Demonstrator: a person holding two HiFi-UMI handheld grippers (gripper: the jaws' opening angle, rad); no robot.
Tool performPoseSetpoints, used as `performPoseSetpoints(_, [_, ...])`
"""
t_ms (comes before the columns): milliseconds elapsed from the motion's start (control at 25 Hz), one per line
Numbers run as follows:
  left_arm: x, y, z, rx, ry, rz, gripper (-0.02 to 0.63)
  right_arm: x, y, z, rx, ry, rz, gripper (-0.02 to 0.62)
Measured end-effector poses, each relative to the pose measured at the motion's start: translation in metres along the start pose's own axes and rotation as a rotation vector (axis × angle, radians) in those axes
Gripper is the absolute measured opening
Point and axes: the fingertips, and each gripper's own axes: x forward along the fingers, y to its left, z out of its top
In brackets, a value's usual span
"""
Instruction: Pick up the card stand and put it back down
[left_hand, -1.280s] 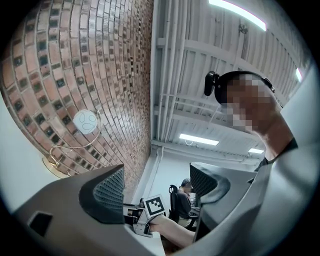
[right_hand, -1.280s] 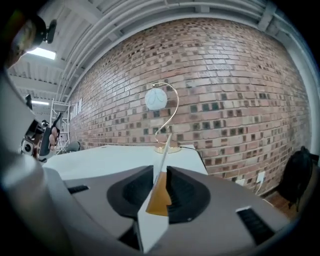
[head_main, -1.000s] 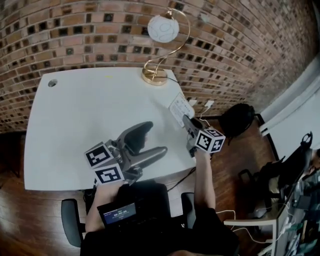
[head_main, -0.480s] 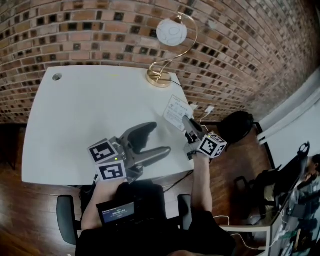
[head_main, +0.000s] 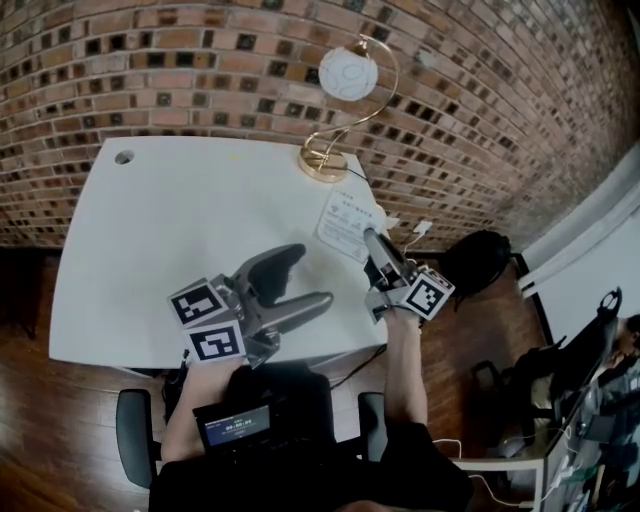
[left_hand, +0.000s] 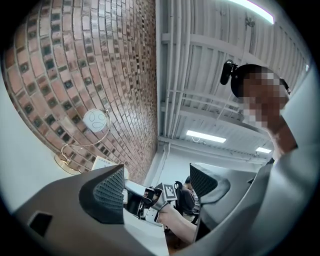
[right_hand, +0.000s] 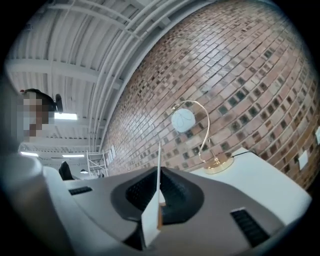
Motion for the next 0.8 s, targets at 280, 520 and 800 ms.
performPoseSetpoints(280, [-0.012,-0.004,0.015,0.029,-0.018,0.02,0.403,0.02,0.04,0.016,-0.016,-0.032,0.12,0.029])
performPoseSetpoints(520, [-0.023,-0.004,0.026,0.045,-0.032,0.043,0.403,0.04,0.066,0.026,-0.018,-0.044,0.202,0.029])
performPoseSetpoints(800, [-0.036,-0.006,0.04,0.063,-0.049,0.053,0.403,0.061,0.089,0.031,-0.025,-0.039,0.271,0.029])
